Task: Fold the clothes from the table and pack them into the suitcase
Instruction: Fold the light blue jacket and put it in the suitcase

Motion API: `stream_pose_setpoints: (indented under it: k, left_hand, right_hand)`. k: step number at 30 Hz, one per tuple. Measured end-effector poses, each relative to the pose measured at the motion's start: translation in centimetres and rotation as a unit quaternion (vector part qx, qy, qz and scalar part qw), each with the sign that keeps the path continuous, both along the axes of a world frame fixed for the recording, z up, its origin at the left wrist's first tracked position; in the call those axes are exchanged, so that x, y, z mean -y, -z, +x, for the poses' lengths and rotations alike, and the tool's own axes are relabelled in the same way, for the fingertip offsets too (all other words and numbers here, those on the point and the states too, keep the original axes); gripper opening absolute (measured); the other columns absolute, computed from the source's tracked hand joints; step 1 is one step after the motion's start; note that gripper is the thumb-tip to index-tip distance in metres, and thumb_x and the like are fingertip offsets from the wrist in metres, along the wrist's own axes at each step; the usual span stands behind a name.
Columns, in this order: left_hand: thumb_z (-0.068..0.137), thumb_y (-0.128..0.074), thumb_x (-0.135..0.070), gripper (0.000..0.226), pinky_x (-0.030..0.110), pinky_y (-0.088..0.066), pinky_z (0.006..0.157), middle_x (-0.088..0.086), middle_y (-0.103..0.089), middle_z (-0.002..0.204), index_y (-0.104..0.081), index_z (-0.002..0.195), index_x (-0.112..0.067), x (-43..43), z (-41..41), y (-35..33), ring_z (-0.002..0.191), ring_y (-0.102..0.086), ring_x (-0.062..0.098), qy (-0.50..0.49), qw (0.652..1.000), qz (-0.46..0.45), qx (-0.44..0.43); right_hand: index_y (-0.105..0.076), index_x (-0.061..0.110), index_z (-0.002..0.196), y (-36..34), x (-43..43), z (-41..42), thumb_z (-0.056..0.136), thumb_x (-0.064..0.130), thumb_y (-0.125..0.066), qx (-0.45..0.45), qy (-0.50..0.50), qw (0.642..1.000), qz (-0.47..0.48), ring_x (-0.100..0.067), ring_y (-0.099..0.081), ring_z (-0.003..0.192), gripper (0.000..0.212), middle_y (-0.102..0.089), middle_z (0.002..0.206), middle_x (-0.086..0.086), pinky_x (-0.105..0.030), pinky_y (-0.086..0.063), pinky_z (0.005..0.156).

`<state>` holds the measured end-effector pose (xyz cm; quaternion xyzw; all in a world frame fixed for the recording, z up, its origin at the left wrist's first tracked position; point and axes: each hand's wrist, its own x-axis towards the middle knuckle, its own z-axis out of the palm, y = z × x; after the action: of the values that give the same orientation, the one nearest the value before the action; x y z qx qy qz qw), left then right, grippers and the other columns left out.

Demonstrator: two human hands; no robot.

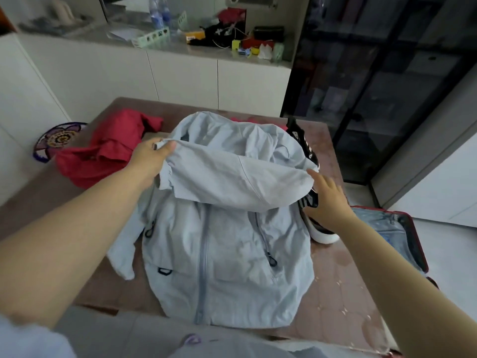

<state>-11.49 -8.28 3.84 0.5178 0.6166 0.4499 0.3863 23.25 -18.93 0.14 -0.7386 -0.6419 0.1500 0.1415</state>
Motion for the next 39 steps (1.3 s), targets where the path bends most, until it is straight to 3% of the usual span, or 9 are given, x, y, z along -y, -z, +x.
stream_pose_setpoints:
  k: [6,18,23,25,28,30,32,35,39]
  left_hand:
    - [0.095,-0.053,-0.023,0.016,0.027,-0.044,0.07,-0.005,-0.058,0.08,-0.06,0.107,-0.015,-5.6,-4.1,0.4,0.087,-0.055,0.02,-0.008,0.999,-0.011,-0.037]
    - [0.097,-0.048,-0.024,0.037,0.031,-0.039,0.085,0.019,-0.058,0.122,-0.055,0.125,-0.001,-14.7,-6.2,4.0,0.106,-0.055,0.029,-0.032,0.993,-0.032,-0.111]
    - [0.098,-0.048,-0.024,0.033,0.03,-0.04,0.081,0.012,-0.06,0.104,-0.059,0.118,0.0,-16.0,-5.6,5.4,0.097,-0.055,0.024,-0.053,0.99,-0.032,-0.126]
    - [0.098,-0.048,-0.024,0.03,0.028,-0.038,0.08,0.005,-0.058,0.096,-0.06,0.116,-0.004,-16.5,-5.2,5.6,0.093,-0.052,0.019,-0.037,0.991,-0.03,-0.126]
    - [0.098,-0.049,-0.025,0.023,0.027,-0.041,0.077,0.006,-0.06,0.091,-0.061,0.106,-0.007,-17.1,-4.2,5.8,0.09,-0.053,0.02,-0.003,0.992,-0.04,-0.122]
    - [0.096,-0.051,-0.024,0.021,0.024,-0.041,0.067,0.008,-0.06,0.086,-0.06,0.096,-0.005,-17.6,-3.3,6.5,0.082,-0.053,0.02,0.02,0.99,-0.046,-0.13]
    - [0.093,-0.056,-0.026,0.023,0.027,-0.041,0.066,0.009,-0.059,0.078,-0.06,0.089,-0.003,-18.2,-2.2,7.2,0.078,-0.053,0.022,0.043,0.982,-0.042,-0.177]
    - [0.089,-0.061,-0.034,0.029,0.028,-0.039,0.072,0.008,-0.063,0.101,-0.063,0.106,-0.01,-18.4,-0.2,7.5,0.094,-0.058,0.028,0.015,0.945,0.019,-0.326]
    - [0.092,-0.056,-0.023,0.038,0.025,-0.031,0.082,0.008,-0.057,0.119,-0.051,0.126,-0.008,-17.6,2.7,6.2,0.109,-0.051,0.031,-0.001,0.922,0.105,-0.373]
  right_hand:
    - [-0.017,0.025,0.15,-0.1,-5.9,-1.2,0.087,0.019,-0.064,0.004,0.066,0.998,0.0,-0.037,-0.026,0.135,0.079,-0.026,0.151,-0.011,-0.049,-0.027,0.109]
    - [-0.039,0.026,0.141,1.1,-14.5,1.4,0.09,0.027,-0.058,0.019,0.163,0.985,-0.058,-0.038,-0.037,0.128,0.054,-0.038,0.144,-0.011,-0.048,-0.034,0.106]
    - [-0.068,0.016,0.093,2.0,-17.9,3.2,0.09,0.027,-0.062,-0.18,0.094,0.976,-0.08,-0.021,-0.056,0.102,0.013,-0.059,0.111,0.003,-0.04,-0.043,0.095]
    - [-0.065,0.016,0.081,0.4,-18.5,4.2,0.091,0.035,-0.059,-0.275,0.118,0.952,-0.067,-0.019,-0.058,0.079,0.022,-0.063,0.088,0.0,-0.037,-0.048,0.079]
    - [-0.065,0.017,0.079,-2.0,-19.6,6.5,0.082,0.053,-0.064,-0.337,0.141,0.931,-0.01,-0.018,-0.058,0.07,0.036,-0.062,0.077,-0.006,-0.033,-0.049,0.075]
    - [-0.062,0.015,0.074,-3.4,-20.0,7.6,0.088,0.041,-0.062,-0.27,0.149,0.951,-0.005,-0.014,-0.055,0.062,0.029,-0.057,0.072,-0.006,-0.022,-0.048,0.063]
    - [-0.062,0.01,0.075,-3.6,-20.4,9.2,0.091,0.034,-0.06,-0.146,0.151,0.978,-0.015,-0.021,-0.05,0.067,0.029,-0.056,0.074,-0.009,-0.028,-0.042,0.061]
    - [-0.063,0.013,0.084,-2.5,-21.0,10.4,0.093,0.036,-0.055,-0.033,0.193,0.98,-0.022,-0.027,-0.05,0.08,0.026,-0.063,0.092,-0.014,-0.041,-0.042,0.087]
    - [-0.054,0.012,0.124,0.5,-21.5,7.5,0.095,0.042,-0.037,0.106,0.186,0.977,0.011,-0.033,-0.046,0.118,0.045,-0.052,0.126,-0.018,-0.048,-0.013,0.115]
